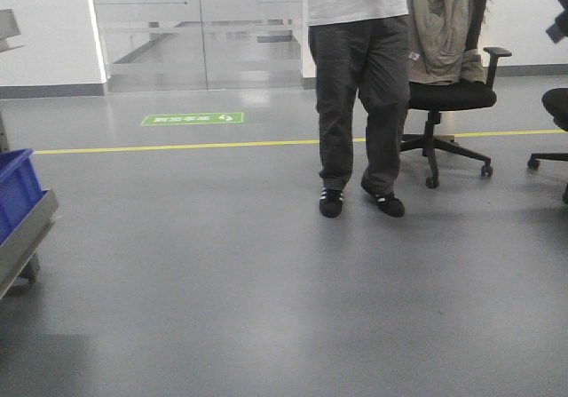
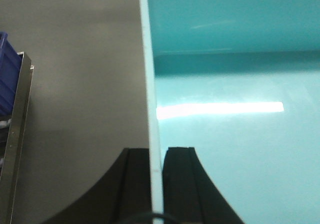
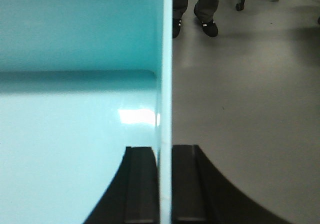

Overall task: Fetch blue bin and place on conveyor start
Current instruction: 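Hold the teal bin with both grippers while the base turns away from the shelf, then hold the teal bin with both grippers while driving up to the red conveyor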

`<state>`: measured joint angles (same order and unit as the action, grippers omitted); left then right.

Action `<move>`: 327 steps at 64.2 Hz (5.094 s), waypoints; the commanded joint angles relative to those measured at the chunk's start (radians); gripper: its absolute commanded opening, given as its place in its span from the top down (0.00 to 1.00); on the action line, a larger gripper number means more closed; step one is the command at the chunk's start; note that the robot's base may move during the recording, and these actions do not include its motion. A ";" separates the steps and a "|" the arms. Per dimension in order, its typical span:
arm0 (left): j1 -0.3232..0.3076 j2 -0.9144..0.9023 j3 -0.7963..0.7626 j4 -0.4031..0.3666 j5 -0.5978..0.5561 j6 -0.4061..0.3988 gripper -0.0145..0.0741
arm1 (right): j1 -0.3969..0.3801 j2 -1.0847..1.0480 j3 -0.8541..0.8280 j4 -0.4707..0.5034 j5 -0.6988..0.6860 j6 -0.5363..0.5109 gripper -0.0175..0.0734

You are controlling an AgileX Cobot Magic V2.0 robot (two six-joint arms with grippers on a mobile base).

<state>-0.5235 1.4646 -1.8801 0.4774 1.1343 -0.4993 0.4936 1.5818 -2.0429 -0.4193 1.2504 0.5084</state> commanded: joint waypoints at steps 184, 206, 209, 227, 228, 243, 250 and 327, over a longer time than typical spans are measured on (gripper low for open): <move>-0.011 -0.011 -0.009 0.007 -0.061 0.006 0.96 | 0.006 -0.009 -0.011 -0.004 -0.056 -0.001 0.99; -0.011 -0.011 -0.009 0.007 -0.061 0.006 0.96 | 0.006 -0.009 -0.011 -0.004 -0.056 -0.001 0.99; -0.011 -0.011 -0.009 0.007 -0.061 0.006 0.96 | 0.006 -0.009 -0.011 -0.004 -0.056 -0.001 0.99; -0.011 -0.011 -0.009 0.007 -0.061 0.006 0.96 | 0.006 -0.009 -0.011 -0.004 -0.056 -0.001 0.99; -0.011 -0.011 -0.009 0.007 -0.061 0.006 0.96 | 0.006 -0.009 -0.011 -0.004 -0.056 -0.001 0.99; -0.011 -0.011 -0.009 0.007 -0.061 0.006 0.96 | 0.006 -0.009 -0.011 -0.004 -0.056 -0.001 0.99; -0.011 -0.011 -0.009 0.007 -0.061 0.006 0.96 | 0.006 -0.009 -0.011 -0.004 -0.056 -0.001 0.99; -0.011 -0.011 -0.009 0.007 -0.061 0.006 0.96 | 0.006 -0.009 -0.011 -0.004 -0.056 -0.001 0.99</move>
<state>-0.5235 1.4629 -1.8801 0.4939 1.1233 -0.4977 0.4936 1.5818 -2.0429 -0.4175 1.2409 0.5102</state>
